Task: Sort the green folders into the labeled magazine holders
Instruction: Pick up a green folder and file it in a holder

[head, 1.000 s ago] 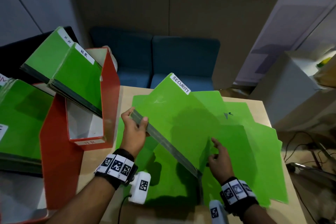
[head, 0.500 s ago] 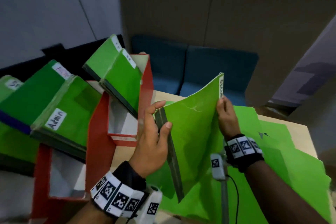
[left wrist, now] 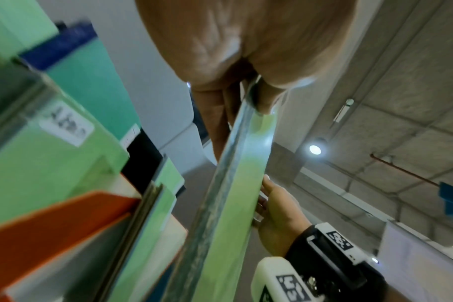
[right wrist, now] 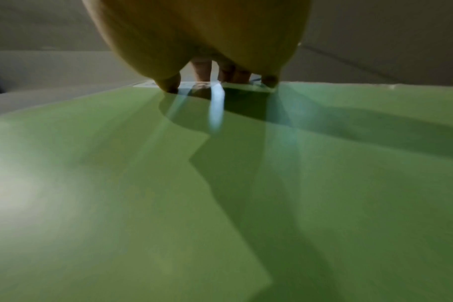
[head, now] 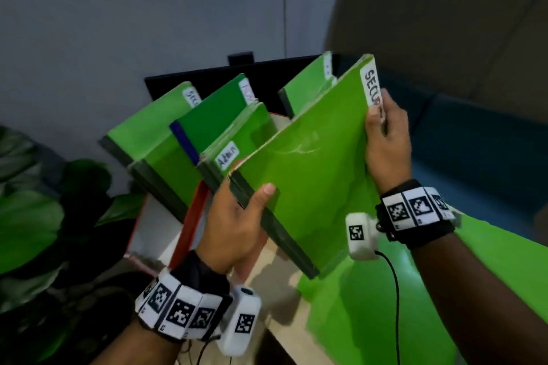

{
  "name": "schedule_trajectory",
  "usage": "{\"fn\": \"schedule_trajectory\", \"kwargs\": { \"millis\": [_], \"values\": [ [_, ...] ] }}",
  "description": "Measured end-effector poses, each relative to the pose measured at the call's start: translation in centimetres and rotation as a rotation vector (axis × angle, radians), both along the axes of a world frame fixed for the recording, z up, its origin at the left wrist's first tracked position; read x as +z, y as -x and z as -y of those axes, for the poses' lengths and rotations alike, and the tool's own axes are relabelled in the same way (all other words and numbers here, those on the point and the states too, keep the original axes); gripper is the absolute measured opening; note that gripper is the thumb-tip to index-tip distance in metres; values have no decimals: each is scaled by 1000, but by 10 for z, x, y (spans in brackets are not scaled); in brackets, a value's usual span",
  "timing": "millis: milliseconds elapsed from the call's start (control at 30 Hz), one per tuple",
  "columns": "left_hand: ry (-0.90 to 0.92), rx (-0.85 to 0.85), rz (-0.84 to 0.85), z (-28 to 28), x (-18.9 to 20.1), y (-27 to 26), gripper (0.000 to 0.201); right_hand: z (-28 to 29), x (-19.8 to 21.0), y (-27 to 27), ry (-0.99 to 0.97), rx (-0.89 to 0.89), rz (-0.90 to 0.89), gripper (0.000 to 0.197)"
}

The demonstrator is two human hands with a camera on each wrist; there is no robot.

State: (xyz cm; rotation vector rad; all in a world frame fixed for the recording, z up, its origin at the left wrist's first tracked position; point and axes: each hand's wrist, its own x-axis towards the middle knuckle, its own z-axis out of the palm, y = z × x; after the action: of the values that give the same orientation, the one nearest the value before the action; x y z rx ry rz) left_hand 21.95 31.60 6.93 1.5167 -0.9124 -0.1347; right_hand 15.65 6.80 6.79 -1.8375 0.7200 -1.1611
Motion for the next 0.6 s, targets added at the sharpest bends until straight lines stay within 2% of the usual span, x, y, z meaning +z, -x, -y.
{"fn": "schedule_trajectory", "kwargs": {
  "millis": [100,333,467,533,600],
  "values": [
    [73,118,66,-24,15,-27,25,-41,16,-47,165,111,-61,59],
    [294,329,208,-83,51,-66,24,-147,33,-111,344,525,77,62],
    [351,455,325,-118,54,-76,54,-188,42,-136,392,705,112,72],
    [386,507,327,-133,49,-78,62,-205,43,-146,377,790,128,70],
    [413,553,348,-145,42,-79,61,-222,41,-153,351,865,134,66]
  ]
}}
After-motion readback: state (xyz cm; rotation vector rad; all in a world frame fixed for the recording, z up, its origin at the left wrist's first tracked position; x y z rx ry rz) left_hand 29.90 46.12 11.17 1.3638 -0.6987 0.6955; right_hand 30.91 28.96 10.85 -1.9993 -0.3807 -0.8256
